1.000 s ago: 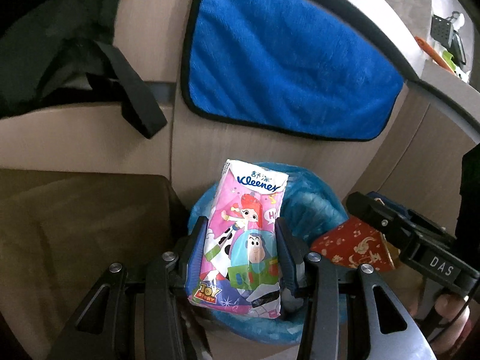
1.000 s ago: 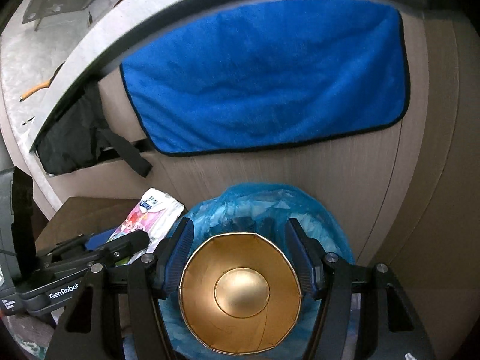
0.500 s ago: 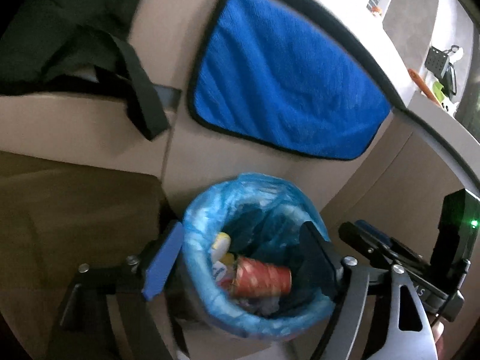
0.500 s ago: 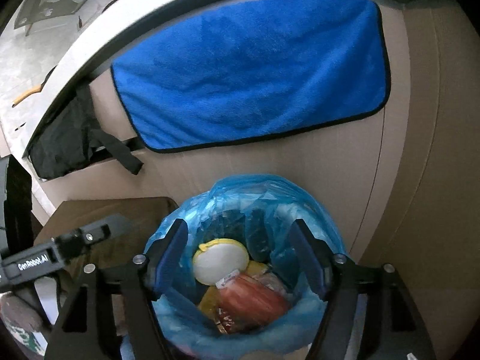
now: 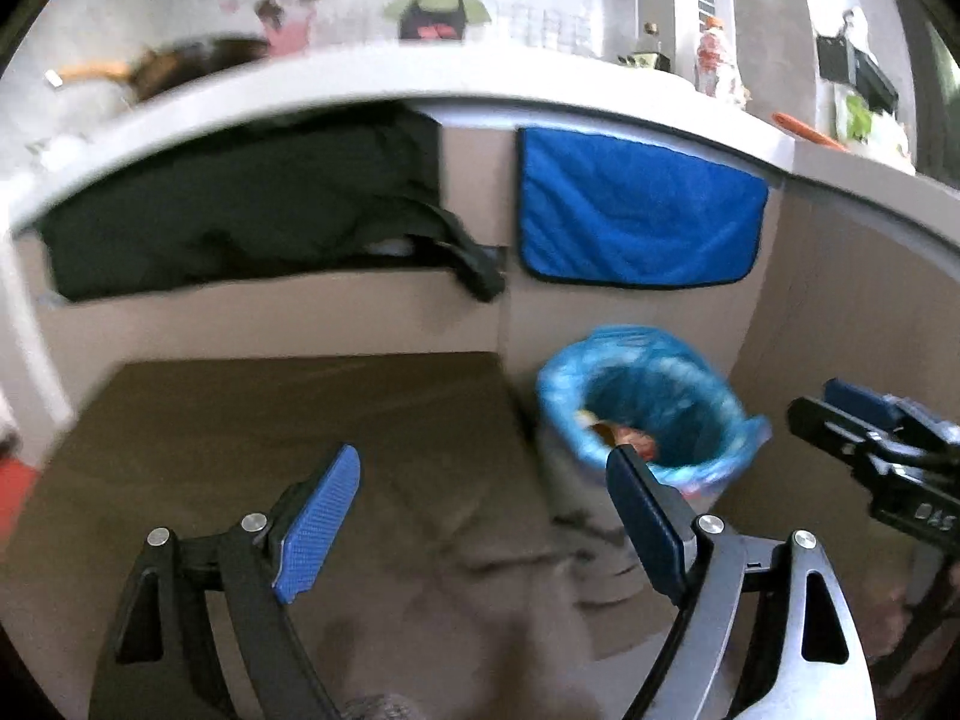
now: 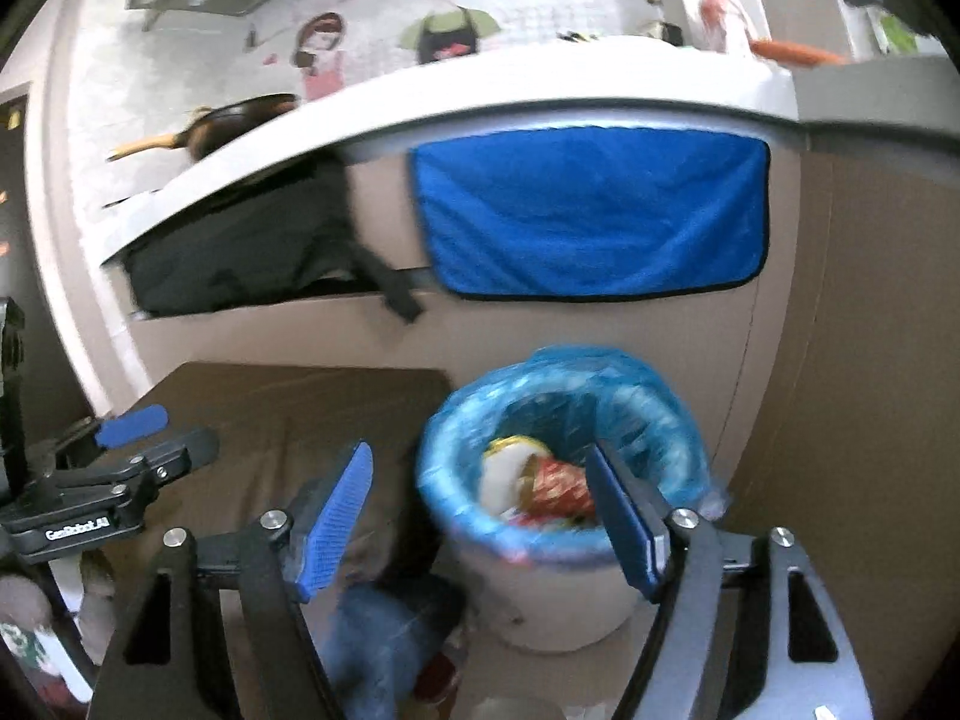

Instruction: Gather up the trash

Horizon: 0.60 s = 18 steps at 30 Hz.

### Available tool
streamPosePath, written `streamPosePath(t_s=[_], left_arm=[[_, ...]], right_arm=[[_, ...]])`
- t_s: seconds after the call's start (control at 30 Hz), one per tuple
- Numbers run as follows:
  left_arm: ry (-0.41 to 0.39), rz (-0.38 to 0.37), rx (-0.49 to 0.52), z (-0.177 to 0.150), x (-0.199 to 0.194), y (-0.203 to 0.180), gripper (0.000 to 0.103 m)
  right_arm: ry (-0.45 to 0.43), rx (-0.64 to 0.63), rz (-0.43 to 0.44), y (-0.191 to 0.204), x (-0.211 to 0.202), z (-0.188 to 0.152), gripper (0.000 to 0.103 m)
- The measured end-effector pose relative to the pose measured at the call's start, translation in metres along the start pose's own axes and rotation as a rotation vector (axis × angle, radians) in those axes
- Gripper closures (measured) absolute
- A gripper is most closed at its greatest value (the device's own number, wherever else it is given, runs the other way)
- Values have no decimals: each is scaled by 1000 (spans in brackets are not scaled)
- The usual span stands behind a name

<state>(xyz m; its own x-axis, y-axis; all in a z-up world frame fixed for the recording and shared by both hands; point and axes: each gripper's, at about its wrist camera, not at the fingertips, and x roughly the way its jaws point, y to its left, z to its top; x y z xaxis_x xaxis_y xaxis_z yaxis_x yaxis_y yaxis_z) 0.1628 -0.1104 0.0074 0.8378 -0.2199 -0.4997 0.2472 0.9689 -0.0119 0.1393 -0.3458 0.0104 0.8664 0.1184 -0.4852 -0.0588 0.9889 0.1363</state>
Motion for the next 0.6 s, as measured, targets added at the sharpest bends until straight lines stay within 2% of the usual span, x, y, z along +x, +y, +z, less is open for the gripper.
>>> streamPosePath(t_s=[0.1,0.3,0.47,0.6], left_arm=[[-14,93,21,-15,-32,8,19],[-13,175,8,-46,-83,25,19],[-15,204,-29,-61,-110,36,19],[-19,218,-58,-71,-124,44,19]], right_arm=[[-5,-36,18,29,-27,-16,28],[-19,-83,-18,72,-63,-42,26],[-4,-13,47,89,-80,-54,22],[-14,-65,14,111,-87,-61,22]])
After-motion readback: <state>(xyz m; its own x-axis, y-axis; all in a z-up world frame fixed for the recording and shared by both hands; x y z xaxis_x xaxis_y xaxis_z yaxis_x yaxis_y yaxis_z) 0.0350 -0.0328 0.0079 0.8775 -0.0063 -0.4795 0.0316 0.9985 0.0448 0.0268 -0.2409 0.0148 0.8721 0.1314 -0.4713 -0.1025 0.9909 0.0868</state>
